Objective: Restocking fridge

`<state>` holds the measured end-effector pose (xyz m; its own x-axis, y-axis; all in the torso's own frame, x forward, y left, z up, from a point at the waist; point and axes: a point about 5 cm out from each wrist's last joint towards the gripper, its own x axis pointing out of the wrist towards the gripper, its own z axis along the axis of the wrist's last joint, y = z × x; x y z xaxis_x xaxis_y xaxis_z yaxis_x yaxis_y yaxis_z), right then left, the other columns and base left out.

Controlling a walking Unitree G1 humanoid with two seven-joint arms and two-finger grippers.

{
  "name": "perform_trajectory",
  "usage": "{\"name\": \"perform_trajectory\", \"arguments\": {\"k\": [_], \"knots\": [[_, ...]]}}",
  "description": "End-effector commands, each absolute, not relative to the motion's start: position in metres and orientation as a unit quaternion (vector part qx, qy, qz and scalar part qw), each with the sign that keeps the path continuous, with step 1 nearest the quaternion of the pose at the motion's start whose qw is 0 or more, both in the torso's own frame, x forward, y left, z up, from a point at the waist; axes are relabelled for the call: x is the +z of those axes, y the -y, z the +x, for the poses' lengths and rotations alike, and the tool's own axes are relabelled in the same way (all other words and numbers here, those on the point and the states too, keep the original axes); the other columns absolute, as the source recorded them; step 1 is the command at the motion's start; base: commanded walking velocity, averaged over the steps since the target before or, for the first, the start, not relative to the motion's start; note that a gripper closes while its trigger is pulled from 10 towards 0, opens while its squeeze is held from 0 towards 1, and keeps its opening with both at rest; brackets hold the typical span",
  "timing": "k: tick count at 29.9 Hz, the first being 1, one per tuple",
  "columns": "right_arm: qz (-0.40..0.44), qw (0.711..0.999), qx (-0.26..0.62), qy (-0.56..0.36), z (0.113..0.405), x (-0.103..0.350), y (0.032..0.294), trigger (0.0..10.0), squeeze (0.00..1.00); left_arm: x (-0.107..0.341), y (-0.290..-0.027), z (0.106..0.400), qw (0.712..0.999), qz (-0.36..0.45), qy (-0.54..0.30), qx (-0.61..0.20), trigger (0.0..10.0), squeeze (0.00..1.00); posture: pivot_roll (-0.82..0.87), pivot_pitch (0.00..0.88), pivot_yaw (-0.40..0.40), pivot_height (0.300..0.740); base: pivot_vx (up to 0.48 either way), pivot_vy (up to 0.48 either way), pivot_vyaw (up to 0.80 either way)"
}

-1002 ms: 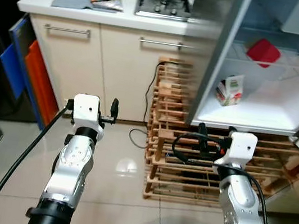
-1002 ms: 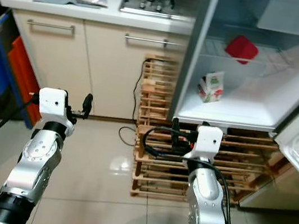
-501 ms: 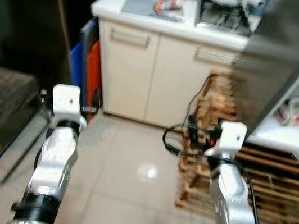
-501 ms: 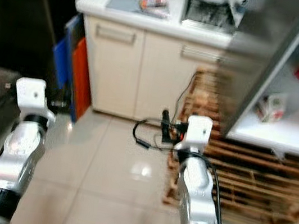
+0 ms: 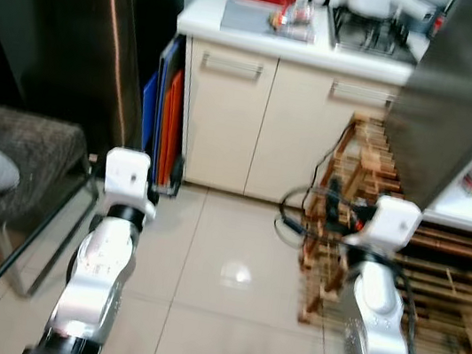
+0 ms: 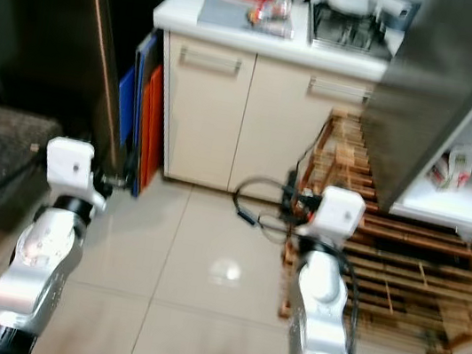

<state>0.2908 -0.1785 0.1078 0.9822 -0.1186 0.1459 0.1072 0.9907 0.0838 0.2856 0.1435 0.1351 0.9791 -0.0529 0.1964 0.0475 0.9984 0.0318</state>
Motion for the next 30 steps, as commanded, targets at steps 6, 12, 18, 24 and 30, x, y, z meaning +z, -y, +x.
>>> {"name": "perform_trajectory", "arguments": {"k": [6, 12, 18, 24, 30], "knots": [[0.033, 0.998, 0.018, 0.043, 0.297, 0.098, 0.154, 10.0, 0.0, 0.131, -0.139, 0.291, 0.996, 0.017, 0.082, -0.03, 10.0, 0.0, -0.03, 0.0, -0.004, 0.74, 0.437, 0.0, 0.0], [0.039, 0.998, 0.027, 0.029, 0.301, 0.094, 0.147, 10.0, 0.0, 0.124, -0.14, 0.295, 0.998, 0.004, 0.06, -0.017, 10.0, 0.0, -0.03, 0.0, -0.031, 0.74, 0.436, 0.0, 0.0], [0.013, 1.0, 0.012, 0.02, 0.302, 0.088, 0.151, 10.0, 0.0, 0.127, -0.15, 0.301, 0.997, 0.033, 0.063, -0.025, 10.0, 0.0, -0.01, 0.0, -0.042, 0.74, 0.458, 0.0, 0.0], [-0.005, 1.0, 0.02, 0.021, 0.306, 0.087, 0.146, 10.0, 0.0, 0.124, -0.148, 0.305, 0.997, 0.041, 0.054, -0.041, 10.0, 0.0, -0.02, 0.0, -0.039, 0.74, 0.471, 0.0, -0.61], [-0.003, 1.0, 0.021, 0.022, 0.309, 0.089, 0.145, 10.0, 0.0, 0.126, -0.145, 0.306, 0.997, 0.039, 0.057, -0.046, 10.0, 0.0, -0.01, 0.0, -0.037, 0.74, 0.472, 0.0, 0.0]]}}
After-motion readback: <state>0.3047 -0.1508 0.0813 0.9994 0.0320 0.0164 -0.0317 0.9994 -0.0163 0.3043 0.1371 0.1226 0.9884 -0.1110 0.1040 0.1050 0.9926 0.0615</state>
